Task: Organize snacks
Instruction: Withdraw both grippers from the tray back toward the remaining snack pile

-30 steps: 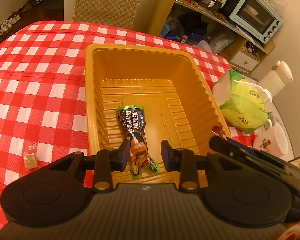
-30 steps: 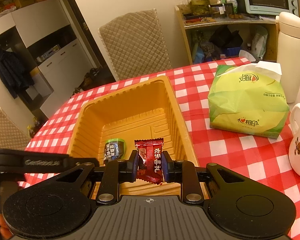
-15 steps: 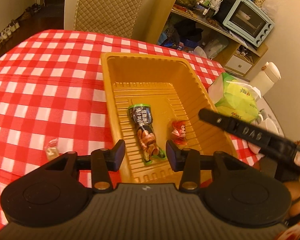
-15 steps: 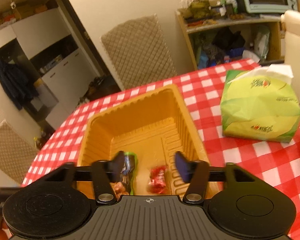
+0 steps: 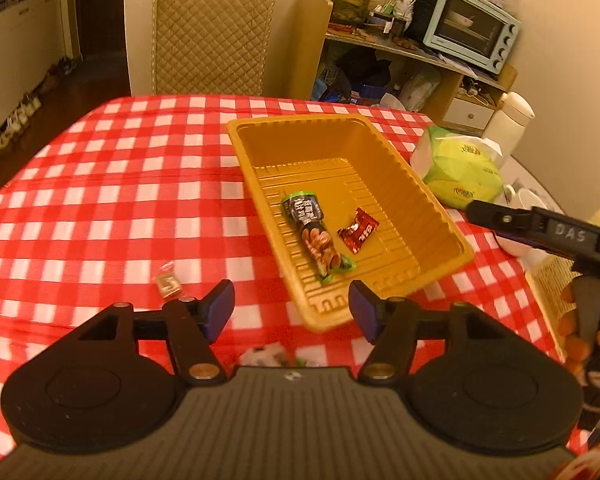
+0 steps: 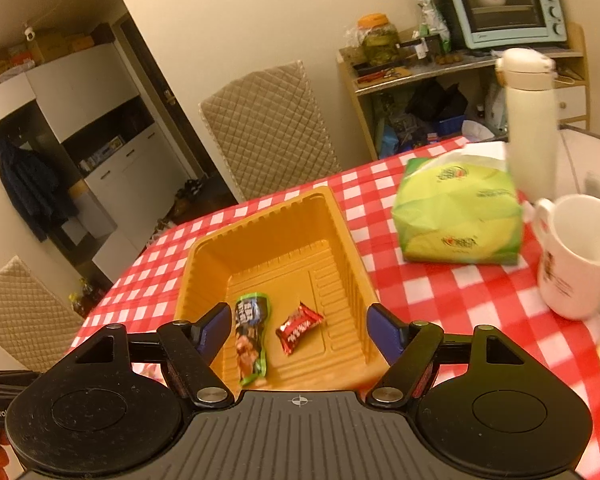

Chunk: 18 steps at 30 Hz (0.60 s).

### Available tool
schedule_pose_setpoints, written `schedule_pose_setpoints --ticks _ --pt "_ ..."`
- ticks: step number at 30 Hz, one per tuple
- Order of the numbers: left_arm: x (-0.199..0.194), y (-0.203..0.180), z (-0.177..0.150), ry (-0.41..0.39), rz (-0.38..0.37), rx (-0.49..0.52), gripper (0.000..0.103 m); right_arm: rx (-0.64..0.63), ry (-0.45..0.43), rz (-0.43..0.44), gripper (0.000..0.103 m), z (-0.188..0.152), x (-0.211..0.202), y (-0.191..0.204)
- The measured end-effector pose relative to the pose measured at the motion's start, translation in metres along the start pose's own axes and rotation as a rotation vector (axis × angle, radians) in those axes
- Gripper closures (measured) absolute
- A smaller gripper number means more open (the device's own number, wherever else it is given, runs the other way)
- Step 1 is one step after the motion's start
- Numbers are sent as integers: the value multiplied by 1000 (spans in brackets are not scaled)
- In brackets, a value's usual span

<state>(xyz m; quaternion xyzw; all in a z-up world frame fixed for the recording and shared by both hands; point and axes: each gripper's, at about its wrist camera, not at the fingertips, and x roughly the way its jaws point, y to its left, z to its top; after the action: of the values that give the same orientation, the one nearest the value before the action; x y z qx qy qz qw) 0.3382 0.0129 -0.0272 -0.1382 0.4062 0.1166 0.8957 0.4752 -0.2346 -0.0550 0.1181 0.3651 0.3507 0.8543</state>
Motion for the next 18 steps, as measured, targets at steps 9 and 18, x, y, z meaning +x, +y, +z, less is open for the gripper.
schedule_pose_setpoints --ticks 9,18 --pt "-56 25 -44 0 -3 4 37 8 -21 -35 28 -34 -67 14" --pt "-109 55 -103 8 37 32 37 5 12 -87 28 -93 -118 49"
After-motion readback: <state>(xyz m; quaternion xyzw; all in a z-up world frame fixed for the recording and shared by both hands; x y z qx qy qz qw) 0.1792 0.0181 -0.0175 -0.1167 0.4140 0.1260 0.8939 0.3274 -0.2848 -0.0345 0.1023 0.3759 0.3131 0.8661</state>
